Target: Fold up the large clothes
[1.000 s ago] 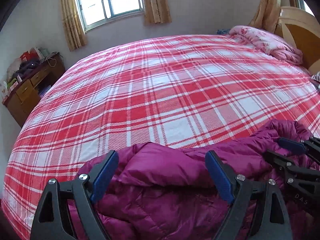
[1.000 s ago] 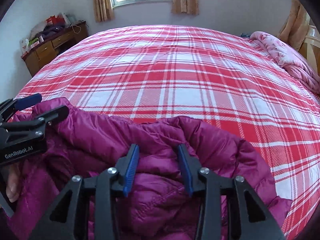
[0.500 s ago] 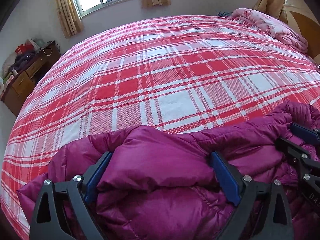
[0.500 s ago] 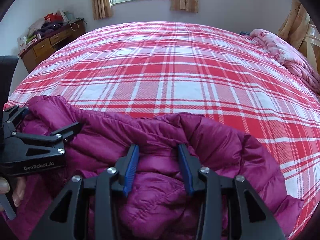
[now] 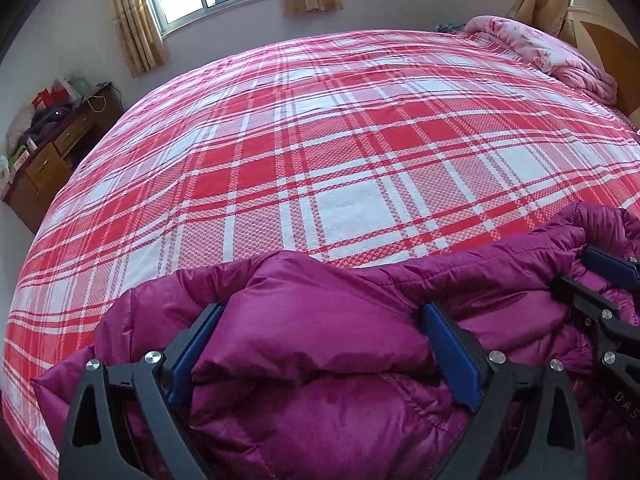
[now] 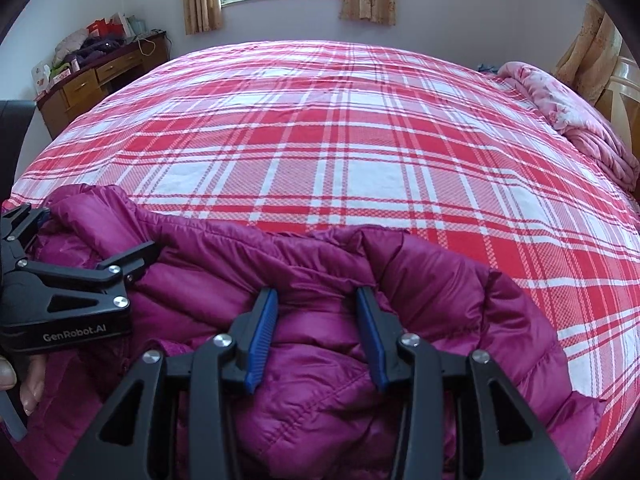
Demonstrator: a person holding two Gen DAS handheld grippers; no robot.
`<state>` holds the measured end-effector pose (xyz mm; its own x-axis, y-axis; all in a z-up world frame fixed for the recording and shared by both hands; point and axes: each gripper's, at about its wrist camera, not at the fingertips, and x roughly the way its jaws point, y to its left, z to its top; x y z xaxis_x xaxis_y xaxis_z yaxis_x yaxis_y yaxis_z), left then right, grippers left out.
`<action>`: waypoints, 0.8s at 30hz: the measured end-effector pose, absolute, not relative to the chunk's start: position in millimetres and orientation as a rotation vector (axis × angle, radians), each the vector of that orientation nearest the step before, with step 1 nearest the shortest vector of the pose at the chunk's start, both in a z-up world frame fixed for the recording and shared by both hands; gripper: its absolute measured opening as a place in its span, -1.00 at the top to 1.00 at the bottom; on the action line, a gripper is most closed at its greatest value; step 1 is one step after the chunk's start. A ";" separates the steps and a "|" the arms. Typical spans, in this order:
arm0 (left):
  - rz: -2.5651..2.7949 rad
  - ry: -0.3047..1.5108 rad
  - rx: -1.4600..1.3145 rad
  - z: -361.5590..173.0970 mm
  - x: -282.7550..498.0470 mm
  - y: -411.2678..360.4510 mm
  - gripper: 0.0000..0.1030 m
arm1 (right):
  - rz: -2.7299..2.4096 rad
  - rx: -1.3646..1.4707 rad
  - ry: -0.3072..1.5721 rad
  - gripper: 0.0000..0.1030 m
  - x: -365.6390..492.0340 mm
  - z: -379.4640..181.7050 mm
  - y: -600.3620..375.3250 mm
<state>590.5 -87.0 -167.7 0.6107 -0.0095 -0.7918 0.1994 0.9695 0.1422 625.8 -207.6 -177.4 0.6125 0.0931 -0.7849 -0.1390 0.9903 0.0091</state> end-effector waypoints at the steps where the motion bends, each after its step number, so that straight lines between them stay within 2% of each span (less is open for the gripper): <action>1: -0.123 0.909 0.226 -167.6 590.8 -86.8 -0.91 | 0.134 -0.055 0.903 0.13 625.9 -177.5 -207.4; 24: -0.115 0.919 0.252 -169.9 594.1 -89.2 -0.94 | 0.132 -0.060 0.905 0.13 626.7 -178.8 -207.7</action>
